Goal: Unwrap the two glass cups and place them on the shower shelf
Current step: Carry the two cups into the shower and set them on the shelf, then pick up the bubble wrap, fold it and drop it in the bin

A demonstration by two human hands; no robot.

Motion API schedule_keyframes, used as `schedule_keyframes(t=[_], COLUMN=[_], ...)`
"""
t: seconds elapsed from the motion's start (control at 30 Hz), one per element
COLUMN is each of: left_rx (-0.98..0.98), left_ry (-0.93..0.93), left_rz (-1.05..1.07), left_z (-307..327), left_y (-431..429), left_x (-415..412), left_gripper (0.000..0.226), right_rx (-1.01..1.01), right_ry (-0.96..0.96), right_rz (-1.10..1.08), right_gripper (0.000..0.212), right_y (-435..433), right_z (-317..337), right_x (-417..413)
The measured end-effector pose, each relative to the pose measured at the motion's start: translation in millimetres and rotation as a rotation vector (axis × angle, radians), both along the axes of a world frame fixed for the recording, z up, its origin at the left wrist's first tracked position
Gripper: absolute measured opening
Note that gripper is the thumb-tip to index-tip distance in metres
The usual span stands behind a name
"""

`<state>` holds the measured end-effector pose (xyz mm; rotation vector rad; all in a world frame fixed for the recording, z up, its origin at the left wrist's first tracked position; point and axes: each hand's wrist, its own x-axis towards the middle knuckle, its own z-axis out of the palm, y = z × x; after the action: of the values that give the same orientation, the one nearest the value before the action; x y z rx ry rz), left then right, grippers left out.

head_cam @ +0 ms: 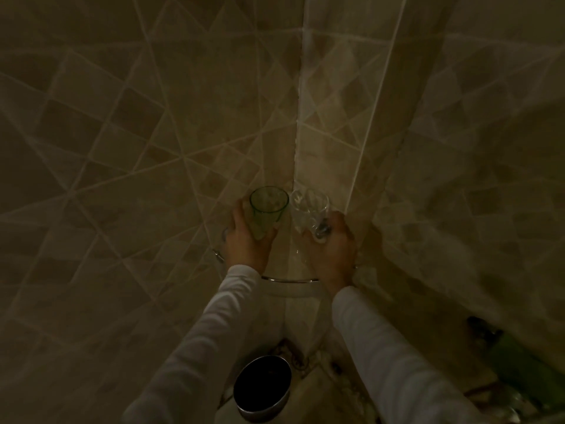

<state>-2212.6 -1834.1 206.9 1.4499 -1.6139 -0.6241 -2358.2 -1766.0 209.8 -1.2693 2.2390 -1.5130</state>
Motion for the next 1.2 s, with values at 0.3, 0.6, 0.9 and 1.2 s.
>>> schedule_keyframes(t=[0.3, 0.6, 0.9, 1.2], left_rx=[-0.353, 0.143, 0.517, 0.780], left_ry=[-0.355, -0.701, -0.761, -0.697], left_rz=[0.253, 0.664, 1.075, 1.449], left_z=[-7, -50, -74, -88], left_y=[69, 237, 462, 644], left_x=[38, 158, 264, 353], left_gripper=[0.061, 0.075, 0.080, 0.083], right_rx=[-0.245, -0.089, -0.125, -0.314], right_ry=[0.481, 0.747, 0.943, 0.943], right_rz=[0.430, 1.035, 1.574, 1.958], right_gripper=[0.047, 0.076, 0.088, 0.086], right_y=[19, 57, 179, 344], right_z=[-6, -26, -60, -60], right_x=[28, 136, 299, 471])
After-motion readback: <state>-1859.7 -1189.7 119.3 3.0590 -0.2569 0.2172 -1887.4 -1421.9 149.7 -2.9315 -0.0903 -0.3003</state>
